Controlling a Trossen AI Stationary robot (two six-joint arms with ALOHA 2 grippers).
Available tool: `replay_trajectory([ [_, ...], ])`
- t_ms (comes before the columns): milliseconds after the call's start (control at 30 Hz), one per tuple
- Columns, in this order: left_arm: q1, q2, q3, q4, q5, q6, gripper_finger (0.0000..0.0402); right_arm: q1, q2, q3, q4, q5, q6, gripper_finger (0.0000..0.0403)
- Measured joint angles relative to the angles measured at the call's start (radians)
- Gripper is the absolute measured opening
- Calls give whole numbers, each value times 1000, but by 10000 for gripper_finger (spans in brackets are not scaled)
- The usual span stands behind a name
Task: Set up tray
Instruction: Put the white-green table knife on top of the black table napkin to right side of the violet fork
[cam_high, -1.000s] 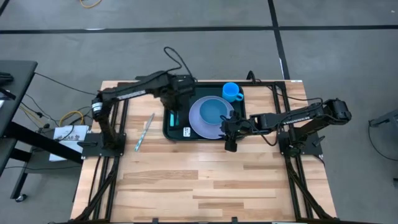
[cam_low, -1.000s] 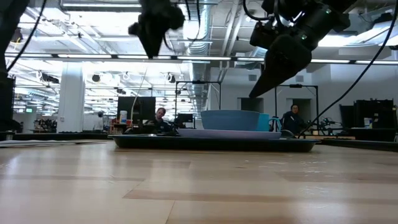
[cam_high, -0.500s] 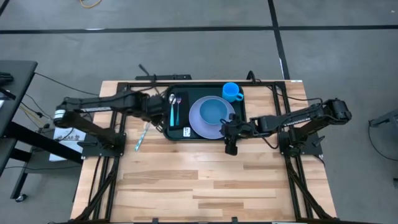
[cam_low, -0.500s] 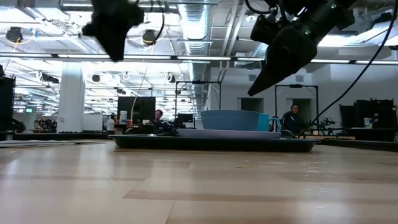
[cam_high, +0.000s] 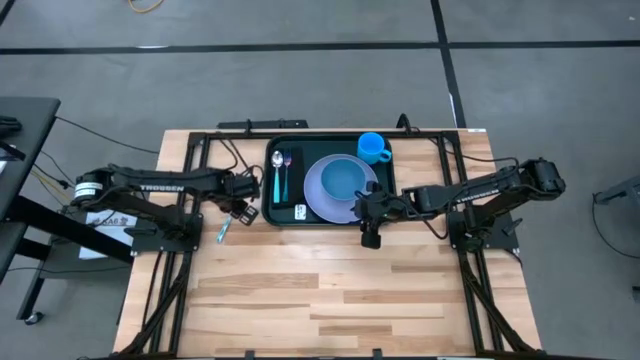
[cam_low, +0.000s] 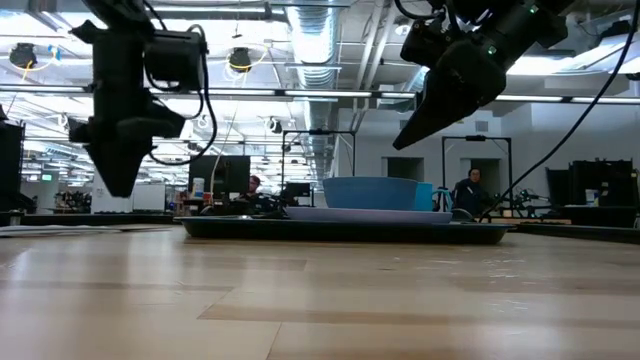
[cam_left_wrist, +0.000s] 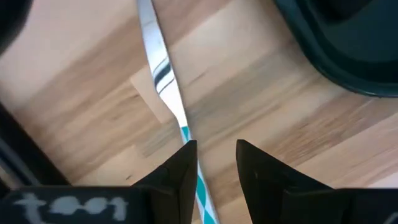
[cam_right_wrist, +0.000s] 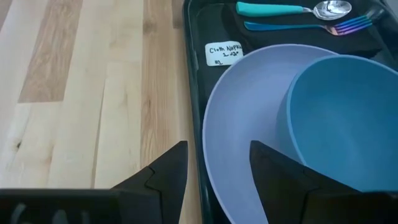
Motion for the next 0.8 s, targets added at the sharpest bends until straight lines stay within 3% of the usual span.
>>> replay_trajectory([
  [800, -4, 0, -33, 8, -2, -19, 106, 0, 0, 0, 0, 0, -2, 164],
])
